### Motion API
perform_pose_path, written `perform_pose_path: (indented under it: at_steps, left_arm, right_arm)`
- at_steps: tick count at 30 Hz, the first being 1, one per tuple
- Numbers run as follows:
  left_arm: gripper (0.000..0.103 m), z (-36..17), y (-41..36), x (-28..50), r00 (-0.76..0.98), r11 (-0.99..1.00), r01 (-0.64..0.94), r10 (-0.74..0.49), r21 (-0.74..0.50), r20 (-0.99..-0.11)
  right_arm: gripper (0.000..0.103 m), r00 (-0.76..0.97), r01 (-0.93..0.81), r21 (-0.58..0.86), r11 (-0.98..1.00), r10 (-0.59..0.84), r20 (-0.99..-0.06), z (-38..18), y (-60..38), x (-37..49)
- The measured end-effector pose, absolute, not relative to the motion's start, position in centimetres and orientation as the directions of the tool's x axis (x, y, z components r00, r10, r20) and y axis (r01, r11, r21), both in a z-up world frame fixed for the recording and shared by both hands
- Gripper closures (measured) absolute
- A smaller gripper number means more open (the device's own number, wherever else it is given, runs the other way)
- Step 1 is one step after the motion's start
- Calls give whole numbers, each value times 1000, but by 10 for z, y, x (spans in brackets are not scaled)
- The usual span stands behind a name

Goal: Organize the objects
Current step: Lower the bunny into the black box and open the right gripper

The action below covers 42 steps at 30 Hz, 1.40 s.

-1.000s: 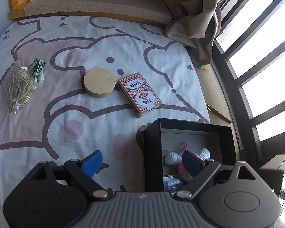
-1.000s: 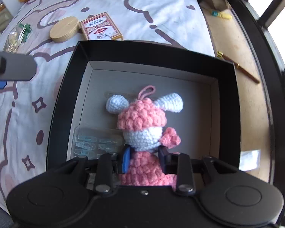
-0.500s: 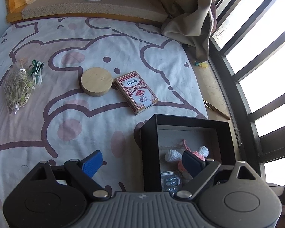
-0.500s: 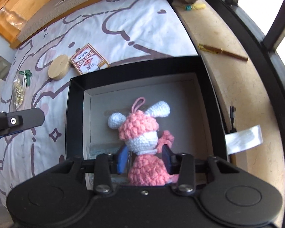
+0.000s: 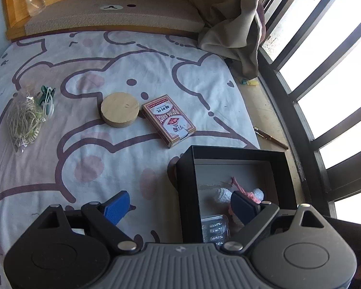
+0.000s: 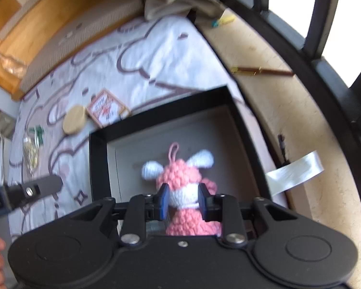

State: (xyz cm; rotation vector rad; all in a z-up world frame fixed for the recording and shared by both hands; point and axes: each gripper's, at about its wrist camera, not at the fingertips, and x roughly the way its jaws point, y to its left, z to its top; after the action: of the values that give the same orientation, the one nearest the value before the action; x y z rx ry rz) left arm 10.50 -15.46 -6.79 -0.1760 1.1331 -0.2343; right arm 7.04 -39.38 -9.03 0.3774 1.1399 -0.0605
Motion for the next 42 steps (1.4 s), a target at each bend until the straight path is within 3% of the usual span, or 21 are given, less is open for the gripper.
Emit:
perform_pose_path:
  at_steps: [8, 20, 25, 42]
  left_arm:
    - [12, -49, -157, 94, 480, 972, 168, -226, -164, -848]
    - [12, -30, -149, 75, 535, 972, 200, -211, -120, -818]
    - [12, -26, -145, 70, 553, 974, 204, -195, -95, -810]
    - [9, -21, -143, 55, 575, 974, 226, -152, -22, -804]
  right_arm:
    - [74, 519, 256, 250, 934, 85, -850, -57, -396, 54]
    - [71, 599, 236, 217, 947, 34, -800, -25, -378, 23]
    - [61, 630, 224, 199, 954, 14, -777, -16, -371, 10]
    - [41, 630, 198, 89, 976, -57, -774, -15, -357, -8]
